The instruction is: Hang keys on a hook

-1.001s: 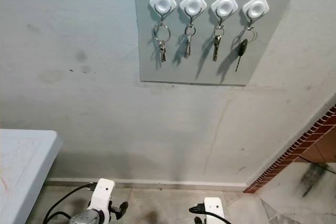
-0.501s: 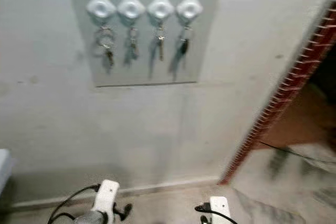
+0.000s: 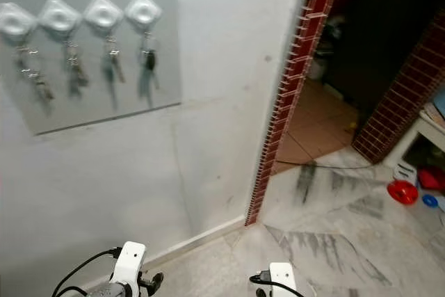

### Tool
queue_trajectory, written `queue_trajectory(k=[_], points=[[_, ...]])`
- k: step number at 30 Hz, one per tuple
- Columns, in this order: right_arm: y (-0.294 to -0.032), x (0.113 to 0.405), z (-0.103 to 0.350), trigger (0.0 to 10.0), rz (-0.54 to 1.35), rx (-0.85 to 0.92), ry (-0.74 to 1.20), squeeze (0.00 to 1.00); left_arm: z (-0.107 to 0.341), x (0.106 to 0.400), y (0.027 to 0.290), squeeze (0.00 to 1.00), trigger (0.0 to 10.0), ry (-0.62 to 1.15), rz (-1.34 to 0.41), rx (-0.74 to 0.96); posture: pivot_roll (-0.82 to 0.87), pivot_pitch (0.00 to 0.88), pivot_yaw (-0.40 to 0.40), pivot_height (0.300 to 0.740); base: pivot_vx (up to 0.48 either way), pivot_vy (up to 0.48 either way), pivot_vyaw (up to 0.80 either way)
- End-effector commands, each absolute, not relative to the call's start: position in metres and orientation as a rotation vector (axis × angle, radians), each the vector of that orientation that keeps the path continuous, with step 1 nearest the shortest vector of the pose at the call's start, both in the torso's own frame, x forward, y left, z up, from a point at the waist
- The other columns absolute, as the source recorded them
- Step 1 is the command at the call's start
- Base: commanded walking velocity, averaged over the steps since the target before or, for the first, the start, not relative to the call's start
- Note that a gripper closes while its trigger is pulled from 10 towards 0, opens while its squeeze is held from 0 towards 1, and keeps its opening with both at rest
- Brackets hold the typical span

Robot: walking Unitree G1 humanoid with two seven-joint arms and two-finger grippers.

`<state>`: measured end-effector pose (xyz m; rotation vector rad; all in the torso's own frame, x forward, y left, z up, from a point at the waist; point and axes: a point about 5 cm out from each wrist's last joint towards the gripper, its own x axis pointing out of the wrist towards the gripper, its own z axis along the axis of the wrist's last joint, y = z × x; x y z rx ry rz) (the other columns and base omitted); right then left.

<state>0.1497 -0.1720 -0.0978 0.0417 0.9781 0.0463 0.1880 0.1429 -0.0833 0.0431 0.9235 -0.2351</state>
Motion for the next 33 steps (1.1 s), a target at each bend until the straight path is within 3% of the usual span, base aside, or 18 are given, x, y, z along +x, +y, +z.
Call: queue_trajectory(k=[1, 6, 20, 33], points=[[-0.1736, 0.154, -0.096, 10.0, 0.044, 0.042, 0.967, 0.0, -0.0835, 0.1878, 0.1445, 0.0, 10.0, 0.929, -0.234, 0.054, -0.07, 0.0, 0.0, 0.74, 0.0, 0.0, -0.64], [-0.1736, 0.1537, -0.0961, 10.0, 0.045, 0.046, 0.968, 0.0, -0.0837, 0.1874, 0.1432, 0.0, 10.0, 0.932, -0.25, 0.066, -0.07, 0.0, 0.0, 0.74, 0.0, -0.052, -0.64], [-0.1736, 0.1542, -0.0959, 10.0, 0.042, 0.06, 0.968, 0.0, -0.084, 0.1871, 0.1423, 0.0, 10.0, 0.936, -0.24, 0.048, -0.07, 0.0, -0.002, 0.74, 0.0, -0.48, -0.62], [-0.1736, 0.1553, -0.0955, 10.0, 0.035, 0.073, 0.965, 0.0, -0.083, 0.1893, 0.1431, 0.0, 10.0, 0.935, -0.24, 0.051, -0.07, 0.0, -0.001, 0.74, 0.0, -0.339, -0.6]])
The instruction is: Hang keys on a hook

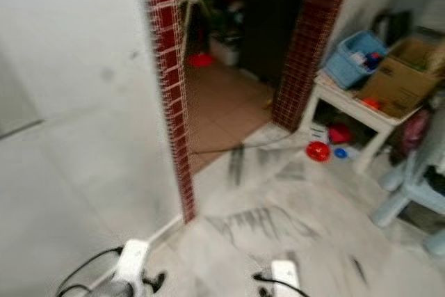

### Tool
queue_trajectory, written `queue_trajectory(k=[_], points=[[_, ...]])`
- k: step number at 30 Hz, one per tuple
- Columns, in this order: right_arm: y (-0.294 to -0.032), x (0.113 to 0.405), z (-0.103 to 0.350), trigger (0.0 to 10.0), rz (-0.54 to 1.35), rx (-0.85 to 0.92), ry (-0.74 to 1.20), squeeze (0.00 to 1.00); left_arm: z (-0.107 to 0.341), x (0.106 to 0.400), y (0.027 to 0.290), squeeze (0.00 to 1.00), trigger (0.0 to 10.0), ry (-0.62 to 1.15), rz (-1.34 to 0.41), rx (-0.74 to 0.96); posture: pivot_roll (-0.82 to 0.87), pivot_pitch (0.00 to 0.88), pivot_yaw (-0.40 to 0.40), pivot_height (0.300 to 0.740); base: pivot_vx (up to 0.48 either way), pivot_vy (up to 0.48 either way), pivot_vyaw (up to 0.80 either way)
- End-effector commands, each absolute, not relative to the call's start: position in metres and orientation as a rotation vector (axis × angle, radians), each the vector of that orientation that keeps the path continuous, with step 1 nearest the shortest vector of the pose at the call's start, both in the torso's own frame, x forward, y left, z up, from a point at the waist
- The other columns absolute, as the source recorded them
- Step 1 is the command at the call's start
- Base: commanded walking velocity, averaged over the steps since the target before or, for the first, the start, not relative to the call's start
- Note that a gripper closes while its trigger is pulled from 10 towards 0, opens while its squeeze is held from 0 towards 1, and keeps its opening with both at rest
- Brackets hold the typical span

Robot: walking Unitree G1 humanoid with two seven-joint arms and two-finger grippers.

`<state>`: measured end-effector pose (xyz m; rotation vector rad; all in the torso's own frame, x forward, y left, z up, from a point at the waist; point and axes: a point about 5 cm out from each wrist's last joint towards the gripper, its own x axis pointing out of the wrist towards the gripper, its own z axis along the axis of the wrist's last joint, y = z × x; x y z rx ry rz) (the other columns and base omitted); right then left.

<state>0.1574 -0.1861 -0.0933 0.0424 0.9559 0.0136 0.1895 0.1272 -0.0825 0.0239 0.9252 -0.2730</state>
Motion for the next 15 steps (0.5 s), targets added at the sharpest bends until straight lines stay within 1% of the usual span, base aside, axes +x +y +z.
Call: queue_trajectory(k=[1, 6, 9, 15], points=[[-0.1736, 0.1554, -0.0955, 10.0, 0.035, 0.074, 0.965, 0.0, -0.083, 0.1893, 0.1431, 0.0, 10.0, 0.936, -0.24, 0.052, -0.07, 0.0, -0.001, 0.74, 0.0, -0.364, -0.59], [-0.1731, 0.1556, -0.0955, 10.0, 0.035, 0.078, 0.965, 0.0, -0.0829, 0.1895, 0.1432, 0.0, 10.0, 0.935, -0.239, 0.052, -0.07, 0.0, 0.001, 0.74, 0.0, -0.28, -0.6], [-0.173, 0.1555, -0.0955, 10.0, 0.035, 0.082, 0.965, 0.0, -0.083, 0.1894, 0.1434, 0.0, 10.0, 0.938, -0.235, 0.051, -0.07, 0.0, 0.002, 0.74, 0.0, 0.0, -0.56], [-0.1729, 0.1559, -0.0953, 10.0, 0.029, 0.091, 0.962, 0.0, -0.0835, 0.1892, 0.144, 0.0, 10.0, 0.949, -0.227, 0.051, -0.07, 0.0, 0.006, 0.74, 0.0, 0.0, 0.0]])
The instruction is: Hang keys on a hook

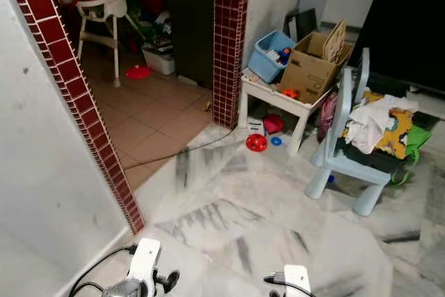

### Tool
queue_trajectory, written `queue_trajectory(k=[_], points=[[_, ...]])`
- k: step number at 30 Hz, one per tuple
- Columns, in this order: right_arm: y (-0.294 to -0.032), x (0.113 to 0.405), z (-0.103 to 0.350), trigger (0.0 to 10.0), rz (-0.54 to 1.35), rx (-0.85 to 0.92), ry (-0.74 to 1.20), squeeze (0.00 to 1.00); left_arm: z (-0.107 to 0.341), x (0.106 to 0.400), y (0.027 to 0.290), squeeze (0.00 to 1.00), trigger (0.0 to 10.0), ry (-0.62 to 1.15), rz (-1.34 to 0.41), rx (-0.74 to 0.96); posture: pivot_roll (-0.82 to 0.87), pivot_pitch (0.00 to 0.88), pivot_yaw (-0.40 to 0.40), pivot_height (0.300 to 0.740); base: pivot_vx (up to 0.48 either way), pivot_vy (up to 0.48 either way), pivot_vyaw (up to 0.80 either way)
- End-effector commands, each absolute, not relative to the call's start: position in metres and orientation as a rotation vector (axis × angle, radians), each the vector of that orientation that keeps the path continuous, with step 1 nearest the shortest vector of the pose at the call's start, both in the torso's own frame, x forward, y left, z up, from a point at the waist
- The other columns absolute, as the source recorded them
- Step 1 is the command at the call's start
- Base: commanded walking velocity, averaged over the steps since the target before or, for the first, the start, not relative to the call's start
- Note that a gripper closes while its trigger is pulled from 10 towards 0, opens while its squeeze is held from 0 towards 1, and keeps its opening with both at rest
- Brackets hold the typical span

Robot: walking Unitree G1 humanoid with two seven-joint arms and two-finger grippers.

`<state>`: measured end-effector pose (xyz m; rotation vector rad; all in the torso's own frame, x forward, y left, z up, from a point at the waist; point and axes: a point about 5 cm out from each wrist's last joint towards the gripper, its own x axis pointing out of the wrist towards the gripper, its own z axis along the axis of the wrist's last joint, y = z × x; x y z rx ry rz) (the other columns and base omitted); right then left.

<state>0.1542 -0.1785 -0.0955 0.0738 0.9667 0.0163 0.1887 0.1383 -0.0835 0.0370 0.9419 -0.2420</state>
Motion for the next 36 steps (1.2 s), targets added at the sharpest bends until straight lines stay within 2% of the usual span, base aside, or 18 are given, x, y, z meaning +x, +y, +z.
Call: queue_trajectory(k=[1, 12, 36], points=[[-0.1728, 0.156, -0.0953, 10.0, 0.029, 0.091, 0.962, 0.0, -0.0834, 0.1892, 0.144, 0.0, 10.0, 0.949, -0.23, 0.054, -0.07, 0.0, 0.006, 0.74, 0.0, 0.0, 0.0], [-0.1727, 0.1574, -0.0948, 10.0, 0.028, 0.096, 0.959, 0.0, -0.0832, 0.1901, 0.1449, 0.0, 10.0, 0.956, -0.226, 0.05, -0.08, 0.0, 0.01, 0.74, 0.0, 0.0, 0.0], [-0.1715, 0.1588, -0.0943, 10.0, 0.036, 0.094, 0.956, 0.0, -0.082, 0.1926, 0.1442, 0.0, 10.0, 0.952, -0.218, 0.034, -0.07, 0.0, 0.006, 0.74, 0.267, 0.0, 0.0]])
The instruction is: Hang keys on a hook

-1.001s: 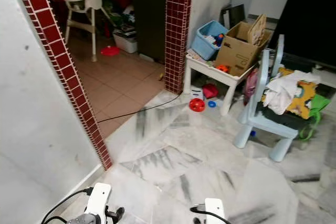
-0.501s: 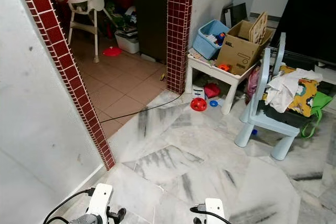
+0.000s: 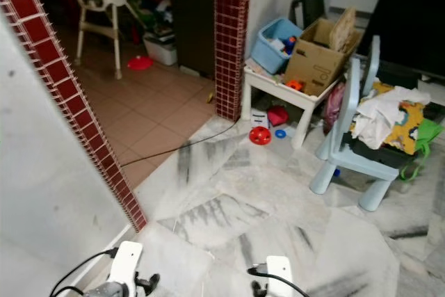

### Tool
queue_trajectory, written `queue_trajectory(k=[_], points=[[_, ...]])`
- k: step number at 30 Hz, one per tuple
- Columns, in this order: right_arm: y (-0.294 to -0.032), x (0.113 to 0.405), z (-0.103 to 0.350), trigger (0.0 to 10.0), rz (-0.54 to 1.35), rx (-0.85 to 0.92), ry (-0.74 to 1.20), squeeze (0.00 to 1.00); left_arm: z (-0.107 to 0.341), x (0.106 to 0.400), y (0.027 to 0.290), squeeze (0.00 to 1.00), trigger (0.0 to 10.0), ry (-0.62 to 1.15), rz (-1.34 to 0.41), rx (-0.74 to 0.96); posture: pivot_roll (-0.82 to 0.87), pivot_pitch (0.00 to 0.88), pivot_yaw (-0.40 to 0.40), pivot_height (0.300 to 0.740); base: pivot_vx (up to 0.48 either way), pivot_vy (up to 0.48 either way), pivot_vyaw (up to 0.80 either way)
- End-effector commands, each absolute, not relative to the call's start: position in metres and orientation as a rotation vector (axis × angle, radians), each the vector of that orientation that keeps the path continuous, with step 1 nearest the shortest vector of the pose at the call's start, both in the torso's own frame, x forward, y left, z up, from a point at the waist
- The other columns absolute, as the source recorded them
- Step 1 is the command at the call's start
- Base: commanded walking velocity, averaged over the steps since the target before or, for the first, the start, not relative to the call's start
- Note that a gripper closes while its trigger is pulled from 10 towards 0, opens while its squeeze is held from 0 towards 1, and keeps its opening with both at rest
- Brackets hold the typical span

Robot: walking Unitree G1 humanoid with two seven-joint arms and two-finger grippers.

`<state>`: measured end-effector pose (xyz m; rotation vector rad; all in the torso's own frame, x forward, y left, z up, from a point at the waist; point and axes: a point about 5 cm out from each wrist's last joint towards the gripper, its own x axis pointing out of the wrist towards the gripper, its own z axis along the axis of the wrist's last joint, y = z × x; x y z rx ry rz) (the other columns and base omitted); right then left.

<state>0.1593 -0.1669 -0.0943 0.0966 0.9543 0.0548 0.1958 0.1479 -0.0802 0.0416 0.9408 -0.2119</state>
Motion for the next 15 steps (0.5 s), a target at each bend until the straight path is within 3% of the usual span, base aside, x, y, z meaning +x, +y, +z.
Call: queue_trajectory(k=[1, 15], points=[[-0.1715, 0.1589, -0.0943, 10.0, 0.036, 0.094, 0.956, 0.0, -0.082, 0.1926, 0.1442, 0.0, 10.0, 0.953, -0.218, 0.034, -0.07, 0.0, 0.006, 0.74, 0.251, 0.0, 0.0], [-0.1714, 0.1582, -0.0945, 10.0, 0.039, 0.091, 0.959, 0.0, -0.0826, 0.1915, 0.1451, 0.0, 10.0, 0.957, -0.219, 0.038, -0.07, 0.0, 0.006, 0.74, 0.25, 0.0, 0.0]])
